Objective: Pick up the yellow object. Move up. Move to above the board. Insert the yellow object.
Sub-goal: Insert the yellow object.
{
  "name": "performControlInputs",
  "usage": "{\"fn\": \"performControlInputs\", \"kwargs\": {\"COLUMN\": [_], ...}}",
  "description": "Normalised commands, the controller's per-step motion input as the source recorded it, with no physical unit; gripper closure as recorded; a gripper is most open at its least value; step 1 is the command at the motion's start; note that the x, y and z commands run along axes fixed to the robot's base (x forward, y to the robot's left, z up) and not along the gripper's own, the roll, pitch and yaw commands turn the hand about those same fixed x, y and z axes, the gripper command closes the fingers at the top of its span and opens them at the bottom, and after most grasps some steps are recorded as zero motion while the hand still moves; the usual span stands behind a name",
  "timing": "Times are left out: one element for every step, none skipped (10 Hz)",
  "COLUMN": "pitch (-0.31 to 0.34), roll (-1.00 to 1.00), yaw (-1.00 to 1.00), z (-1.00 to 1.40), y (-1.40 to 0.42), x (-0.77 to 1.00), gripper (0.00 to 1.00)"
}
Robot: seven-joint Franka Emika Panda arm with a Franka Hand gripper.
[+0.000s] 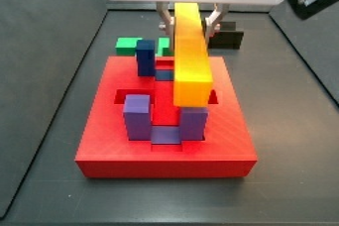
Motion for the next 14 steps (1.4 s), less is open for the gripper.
{"fn": "performControlInputs", "kwargs": {"pitch": [0.0,0.0,-0.007,-0.003,-0.011,-0.02,-0.011,-0.02,-0.021,-0.033,-0.024,-0.031,-0.036,-0.036], "roll": [0.0,-0.05,-0.07,-0.07,-0.08,-0.08,-0.06,-0.06,-0.07,-0.07,-0.05,-0.06,-0.05,-0.05], "yaw": [0.0,0.0,0.0,0.0,0.0,0.0,0.0,0.0,0.0,-0.01,0.0,0.0,0.0,0.0], "z": [-0.13,-0.07,-0.01,0.0,0.0,0.0,0.0,0.0,-0.01,0.0,0.0,0.0,-0.02,-0.03], "y": [0.0,0.0,0.0,0.0,0.0,0.0,0.0,0.0,0.0,0.0,0.0,0.0,0.0,0.0], "x": [0.0,-0.07,-0.05,0.0,-0.03,-0.04,-0.07,-0.15,-0.18,-0.19,-0.13,-0.14,-0.14,-0.15], "gripper": [1.0,1.0,1.0,1.0,1.0,1.0,1.0,1.0,1.0,1.0,1.0,1.0,1.0,1.0]}}
